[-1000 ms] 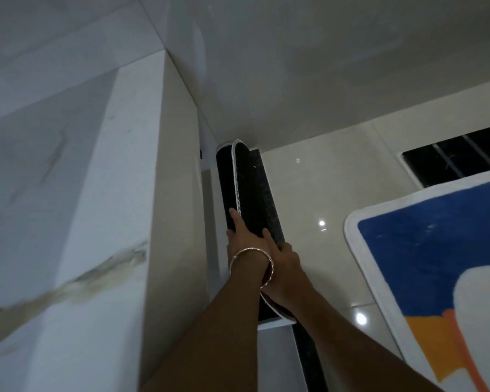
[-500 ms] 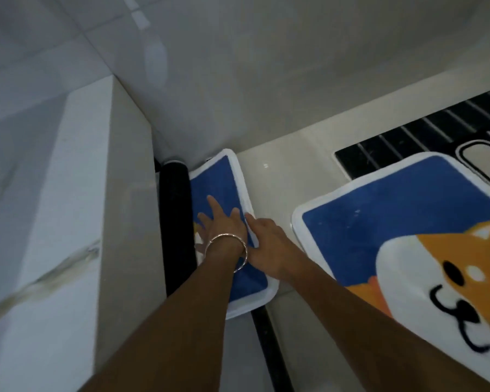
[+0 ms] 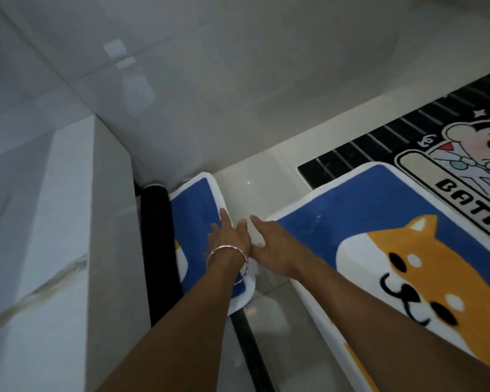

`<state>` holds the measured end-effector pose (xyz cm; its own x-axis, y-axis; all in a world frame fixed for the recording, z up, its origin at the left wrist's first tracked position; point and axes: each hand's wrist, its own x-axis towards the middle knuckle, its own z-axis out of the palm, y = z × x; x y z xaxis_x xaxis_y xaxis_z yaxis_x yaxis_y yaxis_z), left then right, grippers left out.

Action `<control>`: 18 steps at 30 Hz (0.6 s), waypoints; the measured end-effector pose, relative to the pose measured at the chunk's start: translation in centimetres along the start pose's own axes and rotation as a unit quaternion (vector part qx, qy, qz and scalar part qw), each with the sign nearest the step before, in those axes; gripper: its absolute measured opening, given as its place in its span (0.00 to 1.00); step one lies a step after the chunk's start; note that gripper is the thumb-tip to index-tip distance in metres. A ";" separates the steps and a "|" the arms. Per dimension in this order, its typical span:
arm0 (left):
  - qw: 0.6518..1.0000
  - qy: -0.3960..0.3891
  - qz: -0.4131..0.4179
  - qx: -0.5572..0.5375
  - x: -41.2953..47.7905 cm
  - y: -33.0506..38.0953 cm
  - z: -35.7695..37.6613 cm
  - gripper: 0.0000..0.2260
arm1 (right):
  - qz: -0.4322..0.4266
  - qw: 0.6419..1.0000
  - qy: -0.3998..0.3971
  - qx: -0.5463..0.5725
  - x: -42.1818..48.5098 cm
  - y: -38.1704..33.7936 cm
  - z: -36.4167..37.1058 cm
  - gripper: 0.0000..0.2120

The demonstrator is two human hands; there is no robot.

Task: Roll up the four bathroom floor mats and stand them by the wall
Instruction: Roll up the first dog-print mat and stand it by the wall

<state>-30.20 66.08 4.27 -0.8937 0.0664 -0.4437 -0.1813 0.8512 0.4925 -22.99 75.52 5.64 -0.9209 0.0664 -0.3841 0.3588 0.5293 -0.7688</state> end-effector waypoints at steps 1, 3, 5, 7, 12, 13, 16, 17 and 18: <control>1.000 -0.005 0.002 -0.002 -0.5 0.0 0.3 0.28 | 0.006 1.000 0.003 0.003 -0.5 0.3 -0.4 0.34; 1.000 -0.006 -0.011 -0.002 -1.5 -0.5 0.8 0.28 | 0.022 1.000 0.001 0.007 -1.6 1.1 -0.8 0.33; 0.999 0.000 -0.041 0.003 -2.0 -1.6 1.5 0.28 | 0.037 0.999 -0.014 0.000 -2.6 2.1 -0.5 0.33; 0.997 0.004 -0.072 0.012 -1.9 -2.5 1.7 0.28 | 0.048 0.998 -0.036 -0.019 -3.2 3.0 0.1 0.32; 0.991 0.034 -0.115 0.066 -0.1 -3.5 0.5 0.26 | 0.068 0.996 -0.051 0.010 -1.8 3.6 1.5 0.31; 0.988 0.045 -0.123 0.077 0.2 -3.8 0.1 0.27 | 0.067 0.996 -0.053 0.023 -1.1 3.4 1.7 0.31; 0.982 0.082 -0.147 0.088 2.0 -5.2 -0.9 0.29 | 0.062 0.994 -0.058 0.068 1.0 2.8 2.5 0.31; 0.979 0.090 -0.162 0.082 2.6 -5.7 -1.2 0.30 | 0.064 0.993 -0.061 0.082 1.7 2.6 2.9 0.31; 0.976 0.097 -0.179 0.075 3.0 -6.0 -1.4 0.32 | 0.068 0.991 -0.064 0.091 2.4 2.4 3.3 0.30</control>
<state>-32.40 60.42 1.00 -0.8477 -0.3371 -0.4096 -0.4472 0.8694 0.2101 -23.82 74.14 1.14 -0.8396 0.0115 -0.5431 0.5102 0.3600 -0.7811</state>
